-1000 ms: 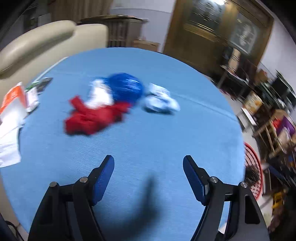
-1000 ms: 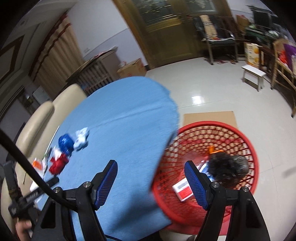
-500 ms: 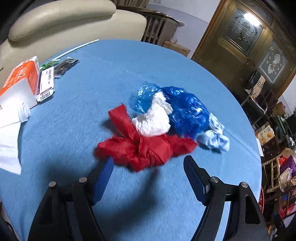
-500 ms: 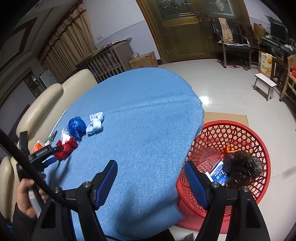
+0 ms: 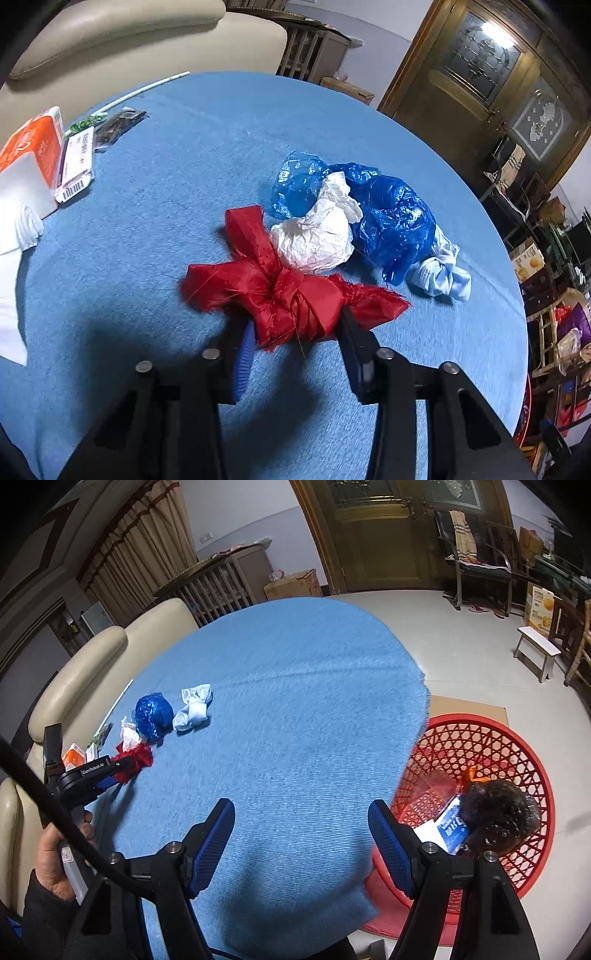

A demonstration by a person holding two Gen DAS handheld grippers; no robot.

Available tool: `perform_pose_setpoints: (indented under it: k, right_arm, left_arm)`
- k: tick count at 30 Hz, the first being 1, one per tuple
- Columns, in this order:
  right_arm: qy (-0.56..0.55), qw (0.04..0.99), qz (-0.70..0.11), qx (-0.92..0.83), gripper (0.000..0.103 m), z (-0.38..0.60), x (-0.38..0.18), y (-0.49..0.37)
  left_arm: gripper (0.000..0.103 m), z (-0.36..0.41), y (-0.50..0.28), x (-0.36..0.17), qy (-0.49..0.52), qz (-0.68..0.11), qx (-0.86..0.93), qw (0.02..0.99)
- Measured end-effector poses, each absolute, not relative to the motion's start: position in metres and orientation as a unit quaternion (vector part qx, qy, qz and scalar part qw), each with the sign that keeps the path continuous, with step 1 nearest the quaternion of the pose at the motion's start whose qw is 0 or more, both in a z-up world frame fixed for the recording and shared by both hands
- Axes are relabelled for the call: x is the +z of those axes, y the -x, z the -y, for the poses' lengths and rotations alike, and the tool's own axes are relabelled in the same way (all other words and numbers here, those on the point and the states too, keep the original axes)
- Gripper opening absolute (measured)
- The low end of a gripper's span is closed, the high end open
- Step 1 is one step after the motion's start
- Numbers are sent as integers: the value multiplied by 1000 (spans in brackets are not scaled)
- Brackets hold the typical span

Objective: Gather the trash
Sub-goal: 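Grasp the white plastic bag with the right gripper and lift it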

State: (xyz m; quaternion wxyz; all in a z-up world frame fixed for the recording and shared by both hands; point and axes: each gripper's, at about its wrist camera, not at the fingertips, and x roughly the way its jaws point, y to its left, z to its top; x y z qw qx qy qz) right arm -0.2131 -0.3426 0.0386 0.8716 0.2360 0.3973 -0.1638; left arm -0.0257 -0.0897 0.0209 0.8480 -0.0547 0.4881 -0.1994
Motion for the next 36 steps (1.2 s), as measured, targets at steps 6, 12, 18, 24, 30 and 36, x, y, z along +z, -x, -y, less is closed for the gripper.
perform_pose_setpoints:
  k: [6, 12, 18, 24, 30, 36]
  right_arm:
    - [-222, 872, -411, -145, 78, 327, 34, 193]
    - [-200, 876, -426, -105, 78, 300, 33, 157]
    - [-197, 881, -430, -35, 78, 260, 34, 102]
    - [-224, 868, -442, 9, 78, 227, 23, 35]
    - [-223, 857, -461, 49, 78, 189, 6, -25]
    - [-240, 847, -472, 39, 77, 180, -7, -64]
  left_arm:
    - [36, 62, 45, 29, 60, -478, -190, 856]
    - [36, 25, 71, 28, 63, -479, -168, 859]
    - [36, 9, 91, 30, 44, -469, -162, 867]
    - [36, 1, 96, 24, 43, -469, -159, 867]
    - [36, -5, 104, 24, 40, -465, -161, 870]
    - [36, -14, 109, 23, 43, -463, -159, 871]
